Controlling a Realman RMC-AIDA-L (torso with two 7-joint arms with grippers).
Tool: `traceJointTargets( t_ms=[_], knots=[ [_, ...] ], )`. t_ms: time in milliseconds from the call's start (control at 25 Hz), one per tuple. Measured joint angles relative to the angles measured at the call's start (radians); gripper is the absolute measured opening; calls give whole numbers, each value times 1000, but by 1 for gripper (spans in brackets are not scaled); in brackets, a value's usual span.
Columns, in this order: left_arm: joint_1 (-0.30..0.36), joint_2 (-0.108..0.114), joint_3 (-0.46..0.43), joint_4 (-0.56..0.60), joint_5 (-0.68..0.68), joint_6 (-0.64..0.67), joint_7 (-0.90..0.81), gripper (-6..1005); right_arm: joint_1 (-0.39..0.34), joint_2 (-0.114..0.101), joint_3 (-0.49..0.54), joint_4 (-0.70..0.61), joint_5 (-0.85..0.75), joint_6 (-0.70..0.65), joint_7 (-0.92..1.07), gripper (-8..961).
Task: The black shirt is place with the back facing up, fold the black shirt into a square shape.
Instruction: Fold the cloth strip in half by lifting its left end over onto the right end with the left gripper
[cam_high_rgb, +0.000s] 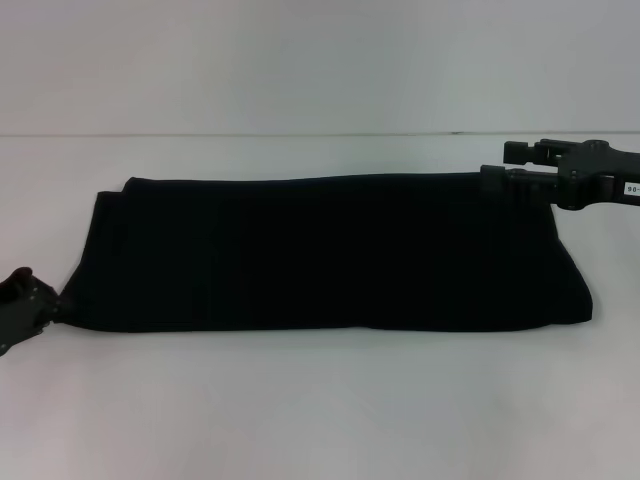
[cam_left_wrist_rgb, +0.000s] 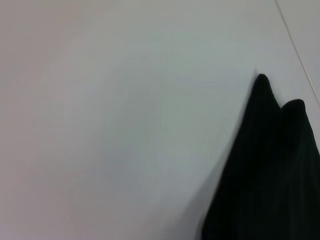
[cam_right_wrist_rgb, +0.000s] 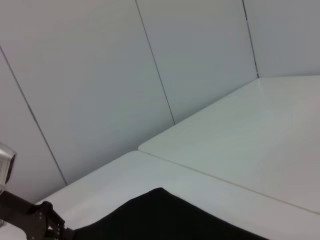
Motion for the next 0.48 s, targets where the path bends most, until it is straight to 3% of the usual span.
traceJointTargets(
  t_ms=[200,480],
  knots=[
    [11,5,-5,51,16,11,124,41,0,10,-1,8,31,1,0,747],
    [42,14,-1,163,89,19,280,41,13,45,-4,10,60,53,8,747]
  ],
)
